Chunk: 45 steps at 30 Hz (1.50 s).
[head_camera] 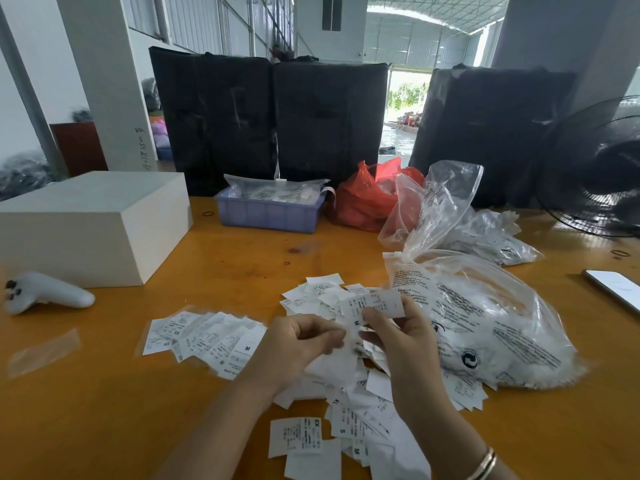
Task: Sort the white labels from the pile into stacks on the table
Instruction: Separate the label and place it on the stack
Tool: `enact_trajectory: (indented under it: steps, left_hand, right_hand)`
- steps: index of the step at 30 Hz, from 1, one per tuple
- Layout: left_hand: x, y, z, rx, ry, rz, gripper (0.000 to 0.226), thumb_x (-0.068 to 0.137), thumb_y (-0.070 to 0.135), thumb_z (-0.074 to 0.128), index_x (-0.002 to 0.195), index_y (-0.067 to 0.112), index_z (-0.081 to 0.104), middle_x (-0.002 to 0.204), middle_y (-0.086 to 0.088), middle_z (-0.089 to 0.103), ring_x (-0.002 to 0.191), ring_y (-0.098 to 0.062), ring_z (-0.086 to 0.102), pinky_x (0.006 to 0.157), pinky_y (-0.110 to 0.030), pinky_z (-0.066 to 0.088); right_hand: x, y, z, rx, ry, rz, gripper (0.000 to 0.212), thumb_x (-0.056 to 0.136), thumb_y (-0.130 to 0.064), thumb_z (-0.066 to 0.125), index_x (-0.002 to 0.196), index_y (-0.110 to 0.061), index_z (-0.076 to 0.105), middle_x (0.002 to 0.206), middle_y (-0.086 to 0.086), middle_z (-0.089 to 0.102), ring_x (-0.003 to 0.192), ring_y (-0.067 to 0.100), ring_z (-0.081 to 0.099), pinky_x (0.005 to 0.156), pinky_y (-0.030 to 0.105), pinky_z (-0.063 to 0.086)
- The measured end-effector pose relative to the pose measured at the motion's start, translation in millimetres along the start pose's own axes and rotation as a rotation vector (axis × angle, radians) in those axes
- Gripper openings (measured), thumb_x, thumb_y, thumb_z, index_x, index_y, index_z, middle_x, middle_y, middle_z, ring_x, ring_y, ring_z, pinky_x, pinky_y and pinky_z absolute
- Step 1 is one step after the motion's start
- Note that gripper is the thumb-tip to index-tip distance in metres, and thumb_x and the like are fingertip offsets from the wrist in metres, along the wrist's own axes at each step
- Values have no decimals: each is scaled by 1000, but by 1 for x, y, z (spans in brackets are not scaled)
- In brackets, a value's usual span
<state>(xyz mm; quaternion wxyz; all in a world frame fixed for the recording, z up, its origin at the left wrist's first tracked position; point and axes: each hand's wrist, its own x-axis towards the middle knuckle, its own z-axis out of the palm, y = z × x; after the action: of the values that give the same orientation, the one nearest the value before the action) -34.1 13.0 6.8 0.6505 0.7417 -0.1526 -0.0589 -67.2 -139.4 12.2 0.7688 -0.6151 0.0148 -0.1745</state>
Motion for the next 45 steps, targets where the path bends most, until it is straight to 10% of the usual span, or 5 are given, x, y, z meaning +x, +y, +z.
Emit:
enact_trajectory:
  steps: [19,25,30,41,45]
  left_hand:
    - [4,-3,-1,-15,93,65,11,77,17,76,73,26,73,71,9,73,66,1,66,60,-7,46]
    - [0,-2,1,13,29,67,7,72,38,70,73,33,75,74,10,73,68,1,66,59,-9,47]
    - [4,-4,1,-45,93,13,19,65,41,70,79,28,74,79,8,75,73,-3,69,59,-12,50]
    - [4,-6,1,7,170,-7,7,83,30,69,86,26,75,79,12,74,73,1,67,59,-8,47]
    - [4,-5,0,-8,157,-10,8,84,27,69,81,30,76,82,14,74,77,1,68,60,-10,48]
  right_hand:
    - [4,5,-4,-97,-124,-34,24,86,-4,65,80,-26,71,79,1,73,72,11,68,62,19,54]
    - [5,10,-5,-239,-301,19,17,88,-15,65,88,-31,70,86,9,70,85,34,66,75,49,55]
    - [8,13,-9,-234,-119,-99,13,89,-12,62,98,-21,62,75,-4,67,69,11,65,63,22,53]
    - [4,18,-4,-504,-157,-201,21,90,-16,62,84,-34,69,79,-11,70,74,16,64,69,37,56]
    - [0,17,-1,-574,-201,-271,24,90,-16,62,82,-39,66,73,-19,66,69,0,58,61,15,46]
